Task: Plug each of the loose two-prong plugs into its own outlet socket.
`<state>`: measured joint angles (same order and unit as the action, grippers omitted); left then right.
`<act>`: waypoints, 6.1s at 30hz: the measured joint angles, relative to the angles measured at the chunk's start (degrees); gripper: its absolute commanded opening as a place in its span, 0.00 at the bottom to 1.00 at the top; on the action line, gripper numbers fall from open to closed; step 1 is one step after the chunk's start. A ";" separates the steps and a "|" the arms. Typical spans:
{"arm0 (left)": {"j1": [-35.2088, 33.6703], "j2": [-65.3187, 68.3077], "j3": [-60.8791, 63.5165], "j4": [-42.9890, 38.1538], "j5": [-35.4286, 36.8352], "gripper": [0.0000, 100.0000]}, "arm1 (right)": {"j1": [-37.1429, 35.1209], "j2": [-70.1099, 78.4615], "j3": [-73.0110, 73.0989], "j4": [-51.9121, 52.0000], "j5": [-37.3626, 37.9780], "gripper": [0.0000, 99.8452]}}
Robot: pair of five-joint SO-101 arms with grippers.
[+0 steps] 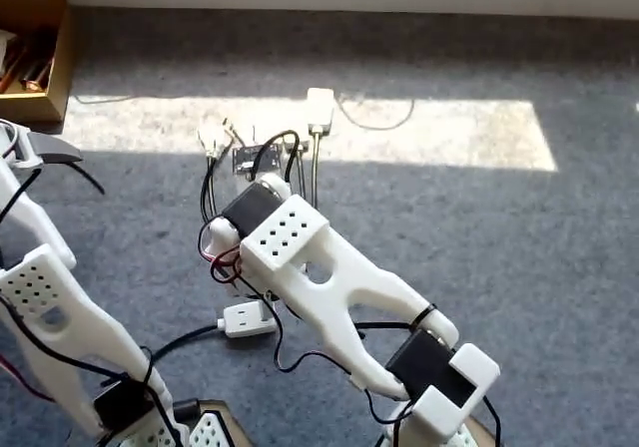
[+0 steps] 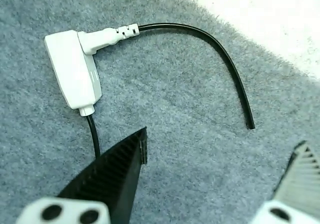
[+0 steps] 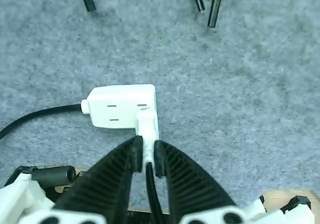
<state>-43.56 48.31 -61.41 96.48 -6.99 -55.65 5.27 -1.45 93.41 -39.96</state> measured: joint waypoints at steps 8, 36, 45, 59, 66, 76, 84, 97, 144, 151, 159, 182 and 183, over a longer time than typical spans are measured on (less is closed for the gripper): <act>0.00 0.00 0.00 0.00 0.00 0.42 | 0.00 0.00 0.00 0.00 0.00 0.01; 0.00 0.00 0.00 0.00 0.00 0.42 | -0.35 -0.26 5.19 -3.60 -0.35 0.01; 0.00 0.00 0.00 0.00 0.00 0.42 | -0.26 -0.26 4.92 -3.60 -0.35 0.01; 0.00 0.00 0.00 0.00 0.00 0.42 | -0.18 -0.09 3.43 -3.96 0.18 0.01; 0.00 0.00 0.00 0.00 0.00 0.42 | -0.18 -0.09 3.43 -3.96 0.18 0.01; 0.00 0.00 0.00 0.00 0.00 0.42 | -0.18 -1.05 15.91 -15.91 0.35 0.01; 0.00 0.09 -0.44 0.44 -2.55 0.42 | 0.18 -1.14 21.63 -20.22 0.35 0.01; 4.22 -5.27 -0.88 4.57 -7.30 0.42 | 0.09 0.09 14.59 -12.13 6.33 0.21; 51.08 -119.21 135.12 -23.03 -57.49 0.42 | 42.02 -75.60 82.11 -37.71 51.96 0.21; 57.49 -119.21 135.12 -24.70 -56.53 0.42 | 42.02 -70.07 82.37 -41.58 50.55 0.21; 61.89 -119.21 135.12 -27.43 -55.30 0.42 | 42.02 -69.80 82.37 -41.85 50.46 0.21; 61.45 -119.91 137.49 -22.07 -54.33 0.25 | 38.77 -69.80 82.37 -41.85 50.46 0.21; 61.45 -119.91 138.29 -21.98 -54.33 0.25 | 38.77 -69.80 82.37 -41.85 50.46 0.21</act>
<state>17.89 -71.60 76.88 74.51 -61.32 -16.88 -64.53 80.92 51.56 10.51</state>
